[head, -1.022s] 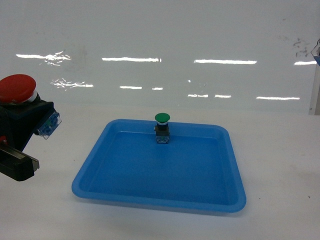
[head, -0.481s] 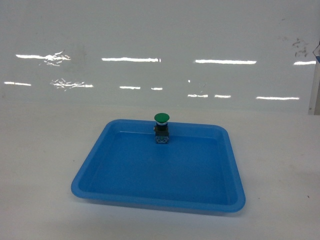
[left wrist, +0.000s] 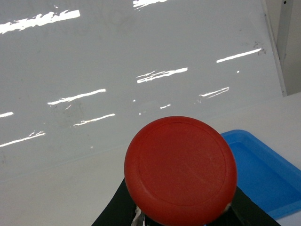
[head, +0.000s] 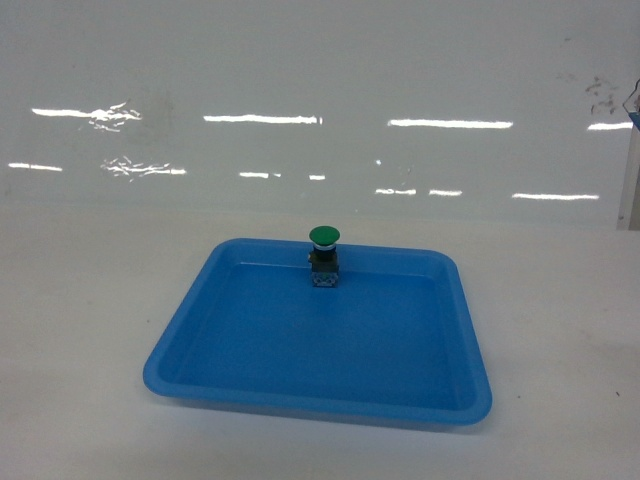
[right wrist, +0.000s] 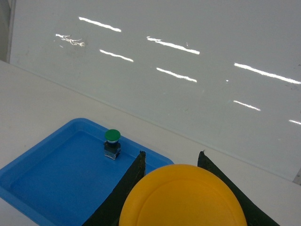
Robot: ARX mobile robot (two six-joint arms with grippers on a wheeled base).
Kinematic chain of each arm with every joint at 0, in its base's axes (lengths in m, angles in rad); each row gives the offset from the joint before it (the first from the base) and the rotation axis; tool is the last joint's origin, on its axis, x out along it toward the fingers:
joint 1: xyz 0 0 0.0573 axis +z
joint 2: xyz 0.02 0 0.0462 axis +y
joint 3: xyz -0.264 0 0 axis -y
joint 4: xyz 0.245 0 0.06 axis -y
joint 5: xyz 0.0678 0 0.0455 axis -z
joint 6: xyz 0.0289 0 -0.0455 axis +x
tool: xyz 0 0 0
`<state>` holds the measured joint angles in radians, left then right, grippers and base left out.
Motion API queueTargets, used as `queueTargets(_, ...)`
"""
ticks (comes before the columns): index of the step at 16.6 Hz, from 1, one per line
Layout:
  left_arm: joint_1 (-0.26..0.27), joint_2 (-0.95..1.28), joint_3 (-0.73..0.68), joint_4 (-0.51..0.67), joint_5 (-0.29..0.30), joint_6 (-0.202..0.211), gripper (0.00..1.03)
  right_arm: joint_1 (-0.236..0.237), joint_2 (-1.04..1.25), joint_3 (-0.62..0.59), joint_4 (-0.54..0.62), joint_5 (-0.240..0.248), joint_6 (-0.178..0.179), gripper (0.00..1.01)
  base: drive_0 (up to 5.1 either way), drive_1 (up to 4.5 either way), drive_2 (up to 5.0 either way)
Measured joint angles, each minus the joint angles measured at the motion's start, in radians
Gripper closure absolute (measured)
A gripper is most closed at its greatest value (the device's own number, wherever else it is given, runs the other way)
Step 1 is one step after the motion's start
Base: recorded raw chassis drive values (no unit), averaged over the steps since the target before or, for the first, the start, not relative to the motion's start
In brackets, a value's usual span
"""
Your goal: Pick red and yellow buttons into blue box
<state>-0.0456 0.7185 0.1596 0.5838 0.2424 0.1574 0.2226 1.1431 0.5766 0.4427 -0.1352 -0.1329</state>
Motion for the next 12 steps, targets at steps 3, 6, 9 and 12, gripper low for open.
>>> queueTargets(3,0.000,0.000,0.000,0.000,0.000,0.000,0.79,0.000,0.000,0.000,0.000,0.000,0.000,0.72,0.0,0.00,0.0)
queueTargets(6,0.000,0.000,0.000,0.000,0.000,0.000,0.79,0.000,0.000,0.000,0.000,0.000,0.000,0.72,0.0,0.00,0.0)
queueTargets(9,0.000,0.004,0.000,-0.003,0.000,0.000,0.79,0.000,0.001,0.000,-0.003,0.000,0.000,0.72,0.1,-3.87,4.0)
queueTargets(12,0.000,0.002,0.000,-0.001,0.000,0.000,0.79,0.000,0.000,0.000,-0.002,0.000,0.000,0.72,0.1,-4.22,4.4)
